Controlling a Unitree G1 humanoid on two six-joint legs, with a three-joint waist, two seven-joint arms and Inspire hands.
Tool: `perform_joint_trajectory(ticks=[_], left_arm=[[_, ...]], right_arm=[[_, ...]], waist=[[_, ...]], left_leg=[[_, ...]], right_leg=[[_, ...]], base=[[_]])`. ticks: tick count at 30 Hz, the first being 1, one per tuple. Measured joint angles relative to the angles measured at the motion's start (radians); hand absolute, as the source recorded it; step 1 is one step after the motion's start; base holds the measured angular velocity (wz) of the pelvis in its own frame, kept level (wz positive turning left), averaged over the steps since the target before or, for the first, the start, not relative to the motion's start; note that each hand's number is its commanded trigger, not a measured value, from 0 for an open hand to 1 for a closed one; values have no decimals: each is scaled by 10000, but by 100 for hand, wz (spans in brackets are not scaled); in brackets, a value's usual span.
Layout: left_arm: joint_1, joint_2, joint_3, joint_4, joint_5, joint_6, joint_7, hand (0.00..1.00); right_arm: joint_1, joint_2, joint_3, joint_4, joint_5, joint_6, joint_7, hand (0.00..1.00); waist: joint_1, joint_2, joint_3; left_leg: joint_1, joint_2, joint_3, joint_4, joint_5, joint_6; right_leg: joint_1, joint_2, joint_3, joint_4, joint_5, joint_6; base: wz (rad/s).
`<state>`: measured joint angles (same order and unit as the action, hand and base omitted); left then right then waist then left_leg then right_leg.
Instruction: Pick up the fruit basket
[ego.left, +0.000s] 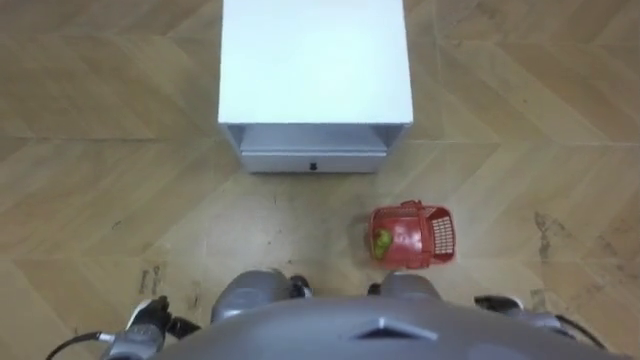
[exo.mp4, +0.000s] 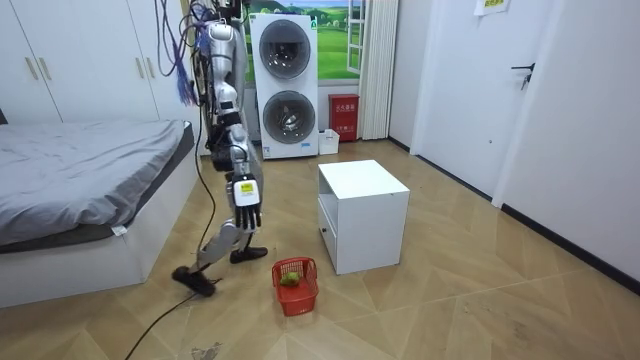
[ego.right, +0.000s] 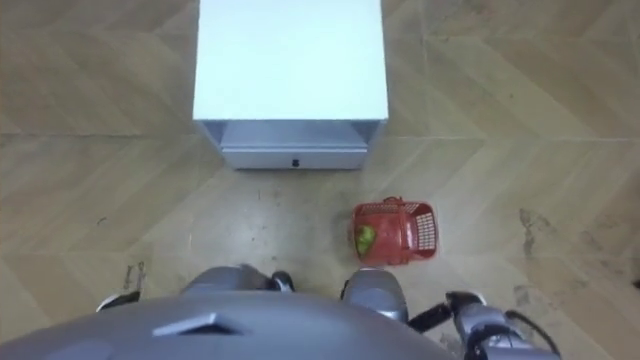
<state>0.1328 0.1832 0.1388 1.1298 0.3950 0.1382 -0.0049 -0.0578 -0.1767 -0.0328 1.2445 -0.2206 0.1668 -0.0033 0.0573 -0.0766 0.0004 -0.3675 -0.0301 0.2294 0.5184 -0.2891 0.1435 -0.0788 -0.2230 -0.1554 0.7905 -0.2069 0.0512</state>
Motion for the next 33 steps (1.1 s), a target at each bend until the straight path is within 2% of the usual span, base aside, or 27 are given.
perform_joint_trajectory(ticks=[2, 4, 5, 6, 7, 8, 9, 10, 11, 12, 13, 14, 15, 16, 18, 20, 22, 24, 25, 29, 33], left_arm=[[-425, 64, -110, 31, -143, -66, 82, 0], [-1256, 246, -240, 376, -153, -199, 420, 0], [-1486, 264, -238, 450, -169, -237, 486, 0], [-1839, 306, -241, 628, -367, -321, 623, 0], [-2016, 320, -285, 778, -650, -389, 630, 0], [-2080, 331, -404, 788, -801, -418, 621, 0], [-2116, 392, -632, 841, -962, -523, 626, 0], [-2194, 394, -694, 899, -1065, -581, 629, 0], [-2442, 393, -994, 1115, -1238, -681, 654, 0], [-2542, 379, -1112, 1347, -1353, -806, 676, 0], [-2560, 387, -1111, 1524, -1607, -826, 818, 0], [-2546, 388, -1117, 1577, -1701, -833, 924, 0], [-2535, 395, -1196, 1760, -1891, -939, 1148, 0], [-2539, 405, -1253, 1862, -1938, -1013, 1246, 0], [-2463, 411, -1359, 1980, -2113, -1313, 1617, 0], [-2367, 451, -1384, 1976, -2209, -1508, 1876, 0], [-2283, 615, -1416, 1977, -2547, -1615, 2086, 0], [-2244, 687, -1438, 1984, -2802, -1705, 2308, 0], [-2241, 691, -1449, 1984, -2917, -1767, 2403, 0], [-1995, 623, -1637, 1984, -3070, -1834, 2431, 0], [-1862, 619, -2219, 1982, -3246, -1907, 2571, 0]], right_arm=[[-661, -63, 129, -22, 539, -280, -111, 0], [-1429, -13, 423, 3, 1239, -582, -199, 0], [-1587, -19, 458, 39, 1405, -673, -206, 0], [-1827, 10, 524, 167, 1708, -842, -228, 0], [-2020, 32, 561, 295, 1978, -894, -237, 0], [-2025, 31, 622, 312, 2163, -889, -265, 0], [-1975, 5, 716, 463, 2577, -859, -286, 0], [-1910, -52, 718, 518, 2715, -849, -284, 0], [-1859, -242, 717, 573, 2960, -778, -304, 0], [-1857, -412, 706, 582, 3100, -808, -391, 0], [-1855, -492, 674, 543, 3161, -863, -542, 0], [-1843, -525, 656, 495, 3161, -874, -620, 0], [-1838, -566, 415, 416, 3175, -925, -732, 0], [-1833, -578, 273, 356, 3222, -976, -779, 0], [-1853, -656, -175, -112, 3516, -1244, -950, 0], [-1872, -667, -491, -545, 3730, -1427, -1088, 0], [-1887, -667, -709, -1233, 3900, -1471, -1281, 0], [-1978, -667, -708, -1394, 3989, -1593, -1475, 0], [-1983, -667, -707, -1417, 4141, -1633, -1595, 0], [-1977, -666, -698, -1648, 4186, -1632, -1901, 0], [-1973, -666, -673, -1793, 4282, -1620, -2101, 0]], waist=[[64, -62, 45], [95, -197, 88], [105, -181, 102], [148, -170, 143], [239, -73, 183], [275, 6, 189], [235, -76, 167], [221, -179, 150], [243, -316, 246], [282, -314, 273], [283, -303, 280], [272, -303, 280], [181, -302, 282], [111, -309, 281], [-82, -361, 290], [-311, -393, 309], [-485, -453, 333], [-587, -575, 362], [-614, -689, 351], [-776, -786, 317], [-909, -867, 320]], left_leg=[[-1125, 141, -2, 778, 0, 0], [-2797, 239, -314, 2268, -10, -14], [-3306, 284, -500, 2788, -17, -17], [-4160, 323, -982, 3888, -36, -55], [-4828, 285, -1626, 4863, -74, -185], [-5136, 156, -1888, 5269, -101, -332], [-5556, -72, -2190, 5811, -348, -697], [-5742, -143, -2228, 6050, -571, -802], [-6252, -205, -2114, 6753, -928, -734], [-6846, -193, -2019, 7680, -1306, -635], [-7343, -213, -1944, 8597, -1656, -547], [-7542, -242, -1897, 9002, -1818, -494], [-7803, -413, -1775, 9759, -2119, -391], [-7909, -543, -1685, 10071, -2265, -342], [-8243, -921, -1161, 11115, -2671, -71], [-8461, -1111, -851, 11702, -2821, 120], [-8761, -1266, -640, 12285, -2922, 178], [-8867, -1389, -593, 12524, -2980, 142], [-8899, -1419, -549, 12596, -2980, 140], [-8869, -1431, -537, 12766, -3073, 24], [-8875, -1427, -487, 12791, -3095, -44]], right_leg=[[414, -232, -126, -481, 160, 138], [676, -393, -119, -1043, 263, 187], [638, -359, -97, -1084, -340, 458], [397, -230, -123, -757, -1509, 596], [142, -66, -208, -130, -2304, 541], [-13, 6, -215, 298, -2605, 523], [-556, -112, -71, 1583, -3230, 525], [-855, -277, -21, 2370, -3512, 556], [-1494, -549, 161, 3868, -3953, 548], [-2059, -786, 230, 5269, -4242, 515], [-2458, -1009, 327, 6602, -4362, 527], [-2635, -1113, 420, 7185, -4367, 533], [-2836, -1313, 639, 8266, -4373, 540], [-2905, -1405, 767, 8729, -4374, 539], [-3066, -1705, 1435, 10408, -4375, 536], [-3082, -1906, 1795, 11273, -4375, 535], [-3092, -2080, 1990, 12102, -4380, 526], [-3031, -2149, 2077, 12442, -4387, 517], [-2997, -2138, 2110, 12570, -4389, 512], [-2858, -2138, 2129, 12737, -4414, 490], [-2894, -2125, 2270, 12864, -4492, 520]], base=[[0], [14], [14], [-5], [-9], [4], [24], [43], [32], [22], [5], [16], [27], [46], [42], [33], [29], [19], [16], [3], [0]])
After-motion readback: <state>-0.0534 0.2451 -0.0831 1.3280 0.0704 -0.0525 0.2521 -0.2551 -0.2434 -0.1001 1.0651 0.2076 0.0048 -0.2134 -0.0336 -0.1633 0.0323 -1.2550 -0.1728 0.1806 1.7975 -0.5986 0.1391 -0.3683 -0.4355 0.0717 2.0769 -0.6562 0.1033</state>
